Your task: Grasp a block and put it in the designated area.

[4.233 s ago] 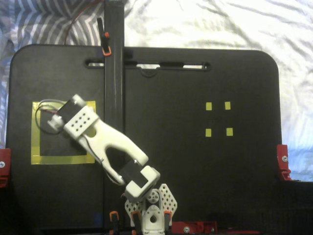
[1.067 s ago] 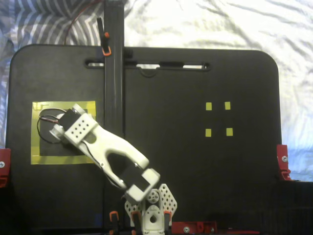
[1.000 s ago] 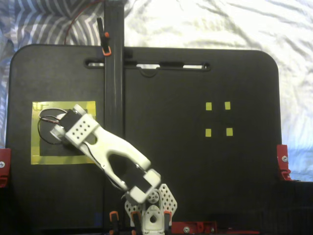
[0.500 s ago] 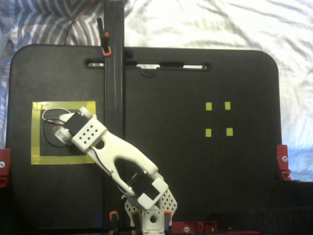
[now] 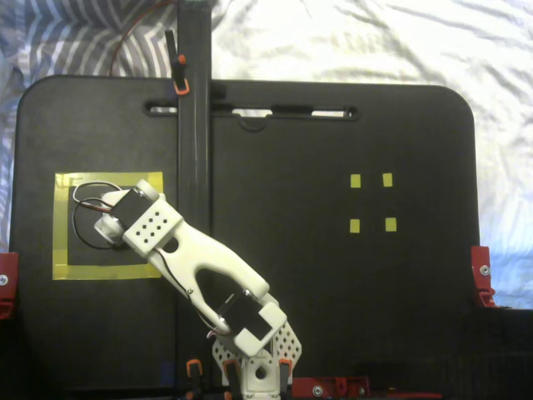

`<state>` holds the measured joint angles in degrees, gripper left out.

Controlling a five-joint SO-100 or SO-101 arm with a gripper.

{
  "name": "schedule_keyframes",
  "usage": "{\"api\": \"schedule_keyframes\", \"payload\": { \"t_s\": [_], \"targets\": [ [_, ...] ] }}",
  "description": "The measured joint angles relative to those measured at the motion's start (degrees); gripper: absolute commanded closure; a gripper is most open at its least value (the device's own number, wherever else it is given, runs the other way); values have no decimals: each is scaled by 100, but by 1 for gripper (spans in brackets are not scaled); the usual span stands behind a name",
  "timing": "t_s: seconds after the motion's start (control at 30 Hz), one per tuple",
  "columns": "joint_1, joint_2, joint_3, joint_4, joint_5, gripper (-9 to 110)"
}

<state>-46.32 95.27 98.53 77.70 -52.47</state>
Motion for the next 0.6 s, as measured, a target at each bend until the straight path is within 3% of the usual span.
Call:
{"api": "schedule_keyframes", "payload": {
  "t_s": [0.23, 0.6],
  "targets": [
    [290, 387, 0, -53, 53, 101],
    [2127, 2004, 325, -773, 369, 101]
  ]
}}
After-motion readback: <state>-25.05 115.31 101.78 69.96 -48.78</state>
